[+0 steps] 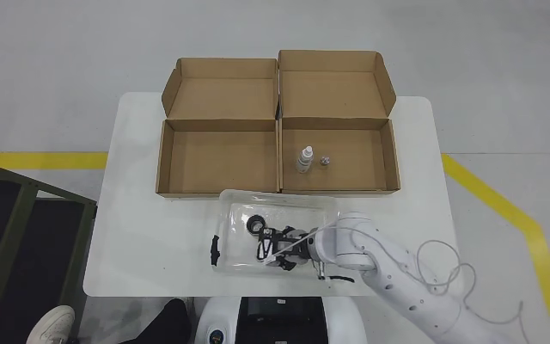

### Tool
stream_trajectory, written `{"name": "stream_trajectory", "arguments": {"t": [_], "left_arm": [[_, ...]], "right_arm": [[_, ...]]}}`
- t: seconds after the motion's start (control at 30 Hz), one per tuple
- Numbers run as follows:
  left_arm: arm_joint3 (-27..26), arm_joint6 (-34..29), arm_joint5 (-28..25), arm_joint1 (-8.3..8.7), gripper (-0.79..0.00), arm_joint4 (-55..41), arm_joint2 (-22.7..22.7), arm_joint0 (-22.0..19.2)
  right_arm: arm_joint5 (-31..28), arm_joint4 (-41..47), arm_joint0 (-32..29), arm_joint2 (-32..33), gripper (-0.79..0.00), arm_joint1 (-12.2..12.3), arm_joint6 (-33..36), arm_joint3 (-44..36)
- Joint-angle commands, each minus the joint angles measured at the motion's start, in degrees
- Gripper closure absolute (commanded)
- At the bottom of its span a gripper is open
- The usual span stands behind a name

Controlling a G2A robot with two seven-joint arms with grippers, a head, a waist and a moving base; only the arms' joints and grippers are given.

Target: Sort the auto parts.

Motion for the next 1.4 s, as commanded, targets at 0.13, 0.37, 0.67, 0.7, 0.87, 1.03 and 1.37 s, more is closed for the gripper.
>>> {"name": "stream_trajectory", "arguments": {"t": [0.13,0.37,0.67,0.7,0.87,1.03,1.37], "left_arm": [[0.00,0.00,0.00,0.00,-0.785,0.00,0.00,0.00],[0.00,0.00,0.00,0.00,-0.785,0.00,0.00,0.00],[0.00,0.00,0.00,0.00,-0.785,0.00,0.00,0.00],[0.00,0.00,0.00,0.00,-0.785,0.00,0.00,0.00],[0.00,0.00,0.00,0.00,-0.785,0.00,0.00,0.00],[0.00,0.00,0.00,0.00,-0.785,0.00,0.00,0.00],[0.00,0.00,0.00,0.00,-0.785,0.00,0.00,0.00]], "right_arm": [[0.76,-0.26,0.61,-0.90,-0.376,-0.40,-1.60,0.96],[2.18,-2.70,0.47,-0.91,-0.271,-0.39,-1.91,0.87],[1.69,-3.77,-1.56,0.80,0.000,0.39,-2.13,-2.88],[1.53,-3.86,-1.82,1.11,0.000,0.52,-1.99,-3.53],[0.31,-3.24,-3.49,3.08,0.000,1.30,-1.97,-7.56],[0.30,-3.82,-5.58,5.26,0.000,2.09,-2.42,-11.99],[2.55,-2.52,-8.22,9.32,0.000,2.56,-13.51,-13.72]]}}
